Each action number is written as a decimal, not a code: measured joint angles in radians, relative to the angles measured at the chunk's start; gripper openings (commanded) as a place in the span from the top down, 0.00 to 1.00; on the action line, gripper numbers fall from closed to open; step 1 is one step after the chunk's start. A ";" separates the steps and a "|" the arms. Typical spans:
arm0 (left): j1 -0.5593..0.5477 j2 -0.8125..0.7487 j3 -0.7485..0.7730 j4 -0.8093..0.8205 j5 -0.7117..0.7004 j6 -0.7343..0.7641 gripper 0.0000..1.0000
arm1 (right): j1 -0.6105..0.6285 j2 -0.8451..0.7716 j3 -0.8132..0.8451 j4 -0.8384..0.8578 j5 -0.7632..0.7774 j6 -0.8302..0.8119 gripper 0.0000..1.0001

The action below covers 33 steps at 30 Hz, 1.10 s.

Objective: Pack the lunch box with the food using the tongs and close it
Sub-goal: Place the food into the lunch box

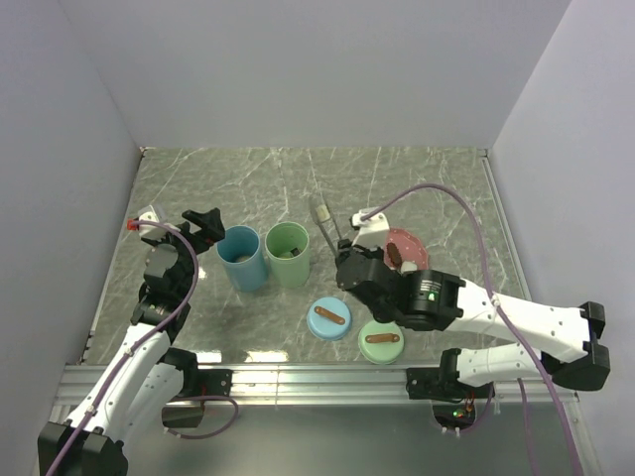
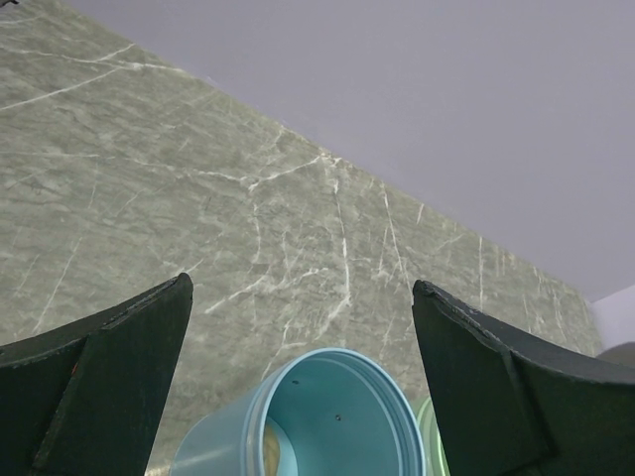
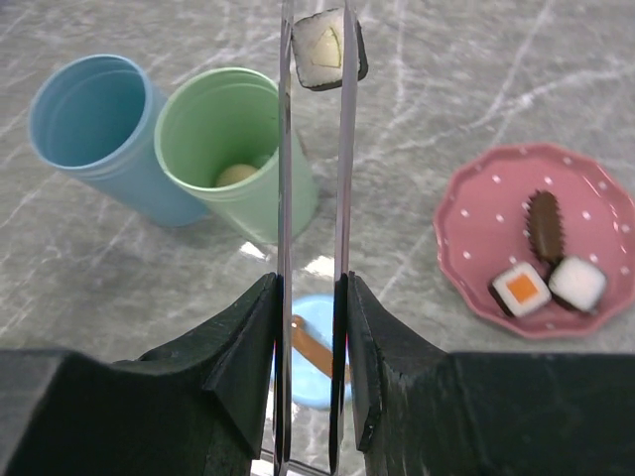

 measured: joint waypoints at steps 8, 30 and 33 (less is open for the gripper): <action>0.000 -0.019 0.000 -0.019 -0.018 0.000 0.01 | 0.002 0.109 0.086 0.088 -0.053 -0.113 0.66; 0.000 -0.045 0.000 -0.028 -0.021 0.000 0.01 | 0.087 0.112 0.061 0.129 -0.121 -0.121 0.64; 0.000 -0.047 0.000 -0.029 -0.021 0.000 0.00 | 0.088 0.112 0.055 0.122 -0.117 -0.109 0.58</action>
